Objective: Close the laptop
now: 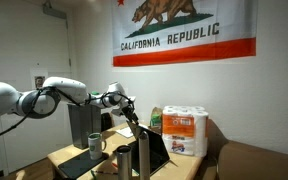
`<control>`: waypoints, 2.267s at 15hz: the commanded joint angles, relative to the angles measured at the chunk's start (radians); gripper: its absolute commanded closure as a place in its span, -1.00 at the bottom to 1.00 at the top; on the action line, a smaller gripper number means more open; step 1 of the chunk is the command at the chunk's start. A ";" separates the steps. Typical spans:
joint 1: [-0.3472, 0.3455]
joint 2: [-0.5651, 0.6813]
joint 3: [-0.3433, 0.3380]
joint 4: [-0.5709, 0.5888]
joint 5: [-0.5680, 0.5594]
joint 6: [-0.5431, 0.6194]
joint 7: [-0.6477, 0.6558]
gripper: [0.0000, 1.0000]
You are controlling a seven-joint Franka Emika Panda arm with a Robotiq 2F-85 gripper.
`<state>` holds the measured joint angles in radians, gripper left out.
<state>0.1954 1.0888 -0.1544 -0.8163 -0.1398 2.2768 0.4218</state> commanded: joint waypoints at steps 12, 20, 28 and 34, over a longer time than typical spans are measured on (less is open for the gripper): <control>0.034 -0.242 0.010 -0.497 0.020 0.041 0.133 -1.00; 0.071 -0.357 0.011 -0.780 0.018 0.156 0.185 -1.00; 0.078 -0.426 0.006 -0.975 0.029 0.272 0.262 -1.00; 0.054 -0.517 0.006 -0.918 0.038 0.182 0.234 -1.00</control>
<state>0.2559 0.6682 -0.1464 -1.7306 -0.1045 2.5235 0.6683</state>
